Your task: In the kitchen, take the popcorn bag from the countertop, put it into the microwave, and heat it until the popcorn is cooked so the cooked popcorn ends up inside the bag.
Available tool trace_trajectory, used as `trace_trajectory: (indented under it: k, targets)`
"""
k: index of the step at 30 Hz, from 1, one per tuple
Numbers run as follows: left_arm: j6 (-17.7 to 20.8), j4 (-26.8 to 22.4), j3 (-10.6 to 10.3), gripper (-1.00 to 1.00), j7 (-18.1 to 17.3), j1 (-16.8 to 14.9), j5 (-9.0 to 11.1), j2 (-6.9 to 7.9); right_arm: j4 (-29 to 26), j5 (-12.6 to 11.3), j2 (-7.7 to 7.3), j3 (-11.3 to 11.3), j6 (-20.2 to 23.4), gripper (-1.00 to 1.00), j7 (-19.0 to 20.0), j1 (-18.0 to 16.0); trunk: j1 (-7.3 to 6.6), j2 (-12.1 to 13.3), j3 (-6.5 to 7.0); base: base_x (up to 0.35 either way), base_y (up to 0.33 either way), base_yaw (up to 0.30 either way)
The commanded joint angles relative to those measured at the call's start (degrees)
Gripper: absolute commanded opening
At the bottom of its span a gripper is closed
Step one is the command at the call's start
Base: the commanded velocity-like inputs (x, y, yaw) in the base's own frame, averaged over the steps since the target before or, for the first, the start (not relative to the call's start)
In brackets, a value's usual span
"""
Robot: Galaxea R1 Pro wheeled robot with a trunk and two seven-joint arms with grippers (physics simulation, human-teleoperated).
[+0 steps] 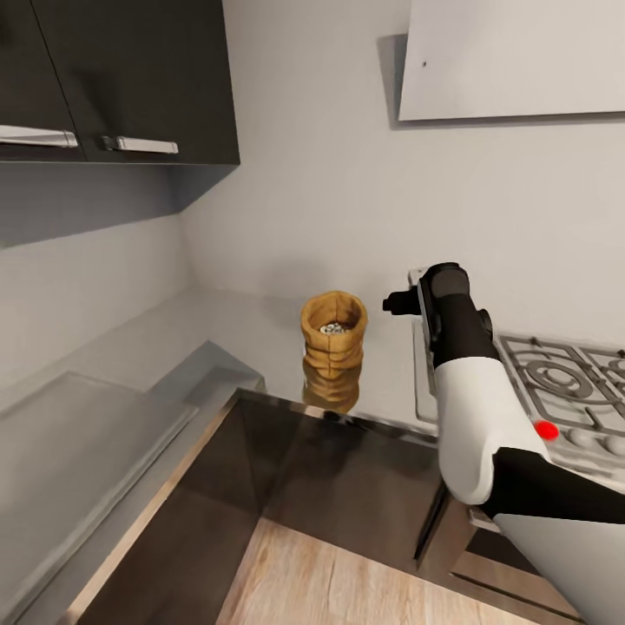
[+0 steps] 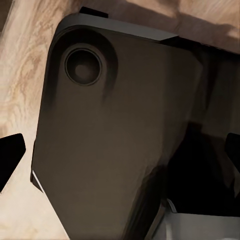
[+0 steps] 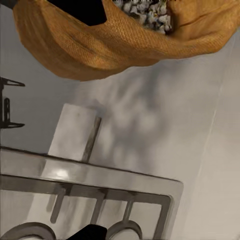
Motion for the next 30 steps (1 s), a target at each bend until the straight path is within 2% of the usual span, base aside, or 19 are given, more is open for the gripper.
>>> trace_trajectory:
  k: [1, 5, 10, 18, 30]
  targets:
    - [0.30, -0.15, 0.05, 1.00, 0.17, 0.01, 0.36, -0.02, -0.05, 0.58, 0.07, -0.18, 0.12, 1.00, 0.56, -0.06, 0.02, -0.03, -0.06, 0.188, 0.059, 0.000]
    - [0.30, -0.15, 0.05, 1.00, 0.23, 0.01, 0.36, -0.02, -0.10, 0.55, 0.07, 0.01, 0.12, 1.00, 0.63, -0.06, 0.02, -0.03, -0.06, 0.056, 0.014, 0.000]
    - [0.30, -0.15, 0.05, 1.00, 0.25, 0.01, 0.44, -0.02, 0.14, 0.40, 0.07, 1.95, 0.12, 1.00, 0.57, -0.06, 0.02, -0.03, -0.06, 0.006, 0.002, 0.000]
    - [0.30, -0.15, 0.05, 1.00, 0.25, 0.01, 0.45, -0.02, 0.47, 0.63, 0.07, 2.17, 0.12, 1.00, 0.42, -0.06, 0.02, -0.03, -0.06, 0.000, 0.000, 0.001]
    - [0.27, -0.15, 0.12, 1.00, 0.25, 0.01, 0.45, -0.02, 0.70, 0.51, 0.07, 2.06, 0.12, 1.00, 0.45, -0.06, 0.02, -0.03, -0.06, 0.000, 0.000, 0.241]
